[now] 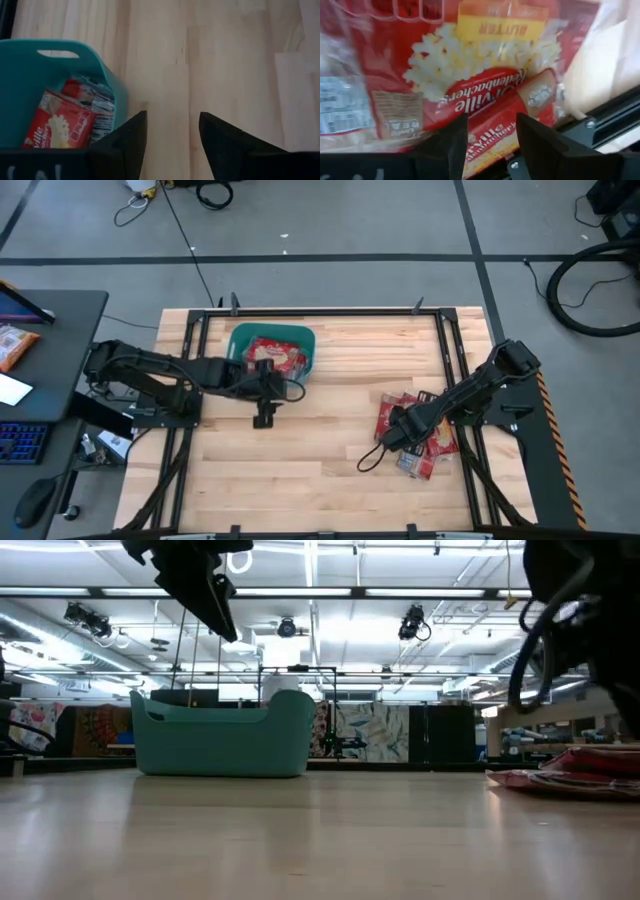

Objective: Sort popcorn bags into baskets
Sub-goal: Put the red popcorn pack into the green bin

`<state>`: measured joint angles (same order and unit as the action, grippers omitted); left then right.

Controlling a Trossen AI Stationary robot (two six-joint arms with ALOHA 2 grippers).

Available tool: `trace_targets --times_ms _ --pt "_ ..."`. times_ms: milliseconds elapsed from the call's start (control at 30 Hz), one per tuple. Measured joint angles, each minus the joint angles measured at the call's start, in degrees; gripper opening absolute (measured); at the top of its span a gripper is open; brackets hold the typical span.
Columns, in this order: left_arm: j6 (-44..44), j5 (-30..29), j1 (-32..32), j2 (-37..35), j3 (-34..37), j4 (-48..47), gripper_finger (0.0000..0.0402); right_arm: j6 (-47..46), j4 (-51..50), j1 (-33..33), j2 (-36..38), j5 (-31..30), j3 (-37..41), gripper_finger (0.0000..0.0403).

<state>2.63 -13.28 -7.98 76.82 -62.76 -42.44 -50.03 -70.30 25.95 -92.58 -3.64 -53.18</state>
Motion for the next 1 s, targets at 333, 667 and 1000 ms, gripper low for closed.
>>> trace_targets --times_ms 333,667,1000 --pt "1.7 0.0 -3.0 0.0 0.0 3.6 0.0185 14.0 31.1 -5.5 0.0 -5.5 3.7 0.017" --pt "1.3 0.0 -7.3 1.2 3.5 12.3 0.0185 33.5 67.9 -9.3 0.1 -7.3 2.8 0.0165" --pt "7.6 0.0 -11.4 7.2 5.2 16.8 0.0185 27.2 50.6 -9.0 0.8 -3.7 1.1 0.0165"
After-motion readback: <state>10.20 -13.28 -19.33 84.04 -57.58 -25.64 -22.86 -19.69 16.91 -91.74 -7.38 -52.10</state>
